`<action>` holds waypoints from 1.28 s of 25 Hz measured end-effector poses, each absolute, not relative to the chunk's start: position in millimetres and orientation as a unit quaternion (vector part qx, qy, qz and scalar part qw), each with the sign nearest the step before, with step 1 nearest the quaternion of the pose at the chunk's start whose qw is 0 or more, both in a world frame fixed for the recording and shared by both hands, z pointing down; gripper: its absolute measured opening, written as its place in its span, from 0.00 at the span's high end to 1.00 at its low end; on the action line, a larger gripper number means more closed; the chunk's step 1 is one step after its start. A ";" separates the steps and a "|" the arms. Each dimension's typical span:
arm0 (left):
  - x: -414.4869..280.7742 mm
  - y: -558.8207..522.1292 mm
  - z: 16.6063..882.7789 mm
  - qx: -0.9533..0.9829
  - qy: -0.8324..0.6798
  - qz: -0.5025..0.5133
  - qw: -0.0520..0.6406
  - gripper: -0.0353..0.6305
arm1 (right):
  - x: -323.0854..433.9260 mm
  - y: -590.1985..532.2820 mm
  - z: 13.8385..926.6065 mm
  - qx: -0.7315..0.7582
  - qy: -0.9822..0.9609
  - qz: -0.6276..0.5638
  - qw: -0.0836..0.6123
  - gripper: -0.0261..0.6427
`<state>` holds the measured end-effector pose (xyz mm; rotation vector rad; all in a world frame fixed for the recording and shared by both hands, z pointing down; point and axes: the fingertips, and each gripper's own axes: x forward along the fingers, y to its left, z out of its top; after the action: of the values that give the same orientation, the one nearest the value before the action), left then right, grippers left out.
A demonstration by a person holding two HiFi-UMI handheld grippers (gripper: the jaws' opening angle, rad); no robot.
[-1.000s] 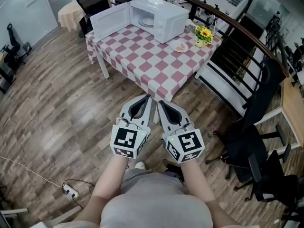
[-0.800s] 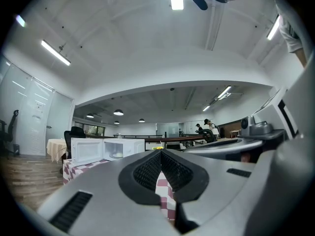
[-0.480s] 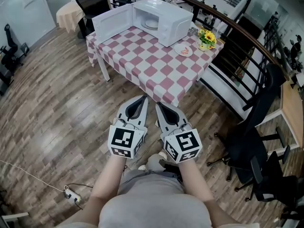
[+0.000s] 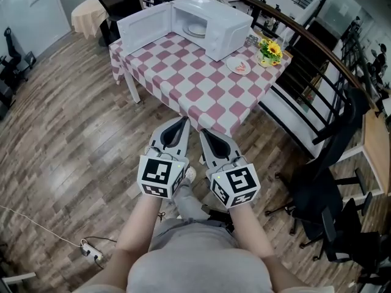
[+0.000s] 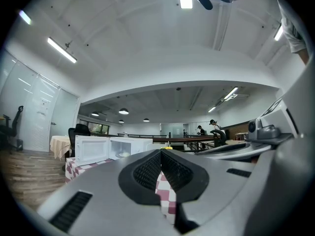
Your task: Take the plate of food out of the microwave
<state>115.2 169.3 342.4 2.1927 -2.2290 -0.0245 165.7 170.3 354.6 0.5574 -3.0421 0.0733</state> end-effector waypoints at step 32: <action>-22.2 -27.0 342.1 0.701 -0.712 -0.017 0.026 0.94 | 28.5 -24.4 346.6 0.202 -0.979 0.013 0.014 0.93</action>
<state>-22.2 -27.0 342.1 2.1678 -2.2008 -0.0515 28.5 -24.4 346.6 0.6282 -3.0489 0.0400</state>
